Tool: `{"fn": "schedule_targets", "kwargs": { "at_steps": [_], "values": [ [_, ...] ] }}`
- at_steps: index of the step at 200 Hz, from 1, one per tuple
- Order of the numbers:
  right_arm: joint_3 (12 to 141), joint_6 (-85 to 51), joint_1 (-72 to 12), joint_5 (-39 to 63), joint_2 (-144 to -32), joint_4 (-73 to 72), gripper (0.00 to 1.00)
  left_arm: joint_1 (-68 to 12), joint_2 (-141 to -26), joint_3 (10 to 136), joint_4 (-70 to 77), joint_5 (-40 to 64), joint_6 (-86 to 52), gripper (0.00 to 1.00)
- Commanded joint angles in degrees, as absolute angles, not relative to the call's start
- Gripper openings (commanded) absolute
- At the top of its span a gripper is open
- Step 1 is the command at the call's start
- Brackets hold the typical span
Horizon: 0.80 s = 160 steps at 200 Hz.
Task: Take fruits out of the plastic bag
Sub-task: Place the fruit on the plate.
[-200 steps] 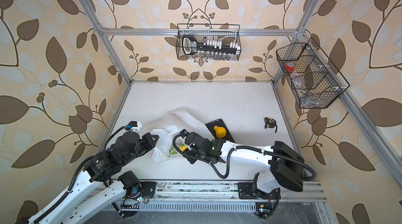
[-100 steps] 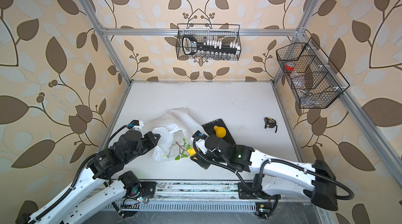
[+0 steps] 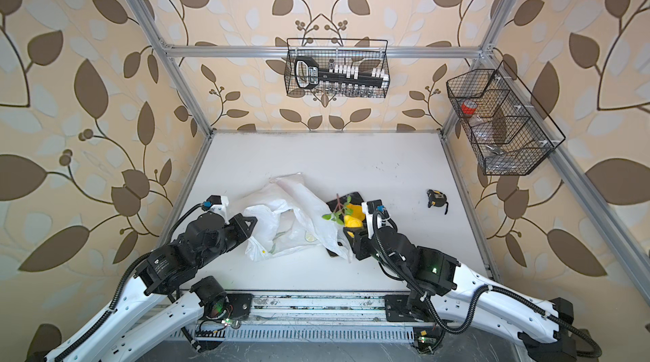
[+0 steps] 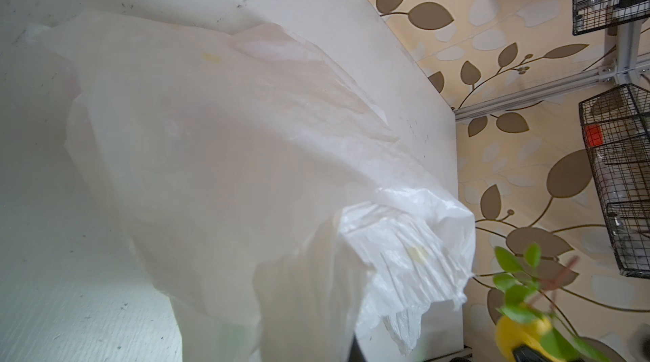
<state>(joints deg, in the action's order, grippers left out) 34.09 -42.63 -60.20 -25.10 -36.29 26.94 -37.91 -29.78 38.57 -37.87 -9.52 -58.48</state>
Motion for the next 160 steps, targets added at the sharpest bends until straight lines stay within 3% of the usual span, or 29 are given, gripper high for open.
{"fn": "schedule_targets", "kwargs": {
  "at_steps": [1, 29, 72, 116, 160],
  "values": [
    [30.48, -56.88, -56.91, -37.84, -35.85, 33.14, 0.36, -38.28, -29.12, 38.45, -38.16, -11.08, -58.18, 0.00],
    [27.22, -61.86, -51.72, -37.29, -38.38, 31.89, 0.36, -38.25, -29.35, 38.33, -38.01, -10.55, -58.13, 0.00],
    [25.37, -62.74, -41.77, -27.06, -49.69, 26.56, 0.35, -38.24, -29.71, 38.30, -37.53, -9.68, -57.83, 0.00],
    [23.58, -60.39, -41.46, -21.96, -55.30, 18.05, 0.36, -38.29, -29.45, 38.83, -38.32, -9.14, -57.48, 0.00],
    [21.95, -59.64, -41.31, -18.03, -58.84, 12.31, 0.47, -38.24, -30.06, 38.93, -37.88, -8.70, -57.22, 0.00]
  ]
}}
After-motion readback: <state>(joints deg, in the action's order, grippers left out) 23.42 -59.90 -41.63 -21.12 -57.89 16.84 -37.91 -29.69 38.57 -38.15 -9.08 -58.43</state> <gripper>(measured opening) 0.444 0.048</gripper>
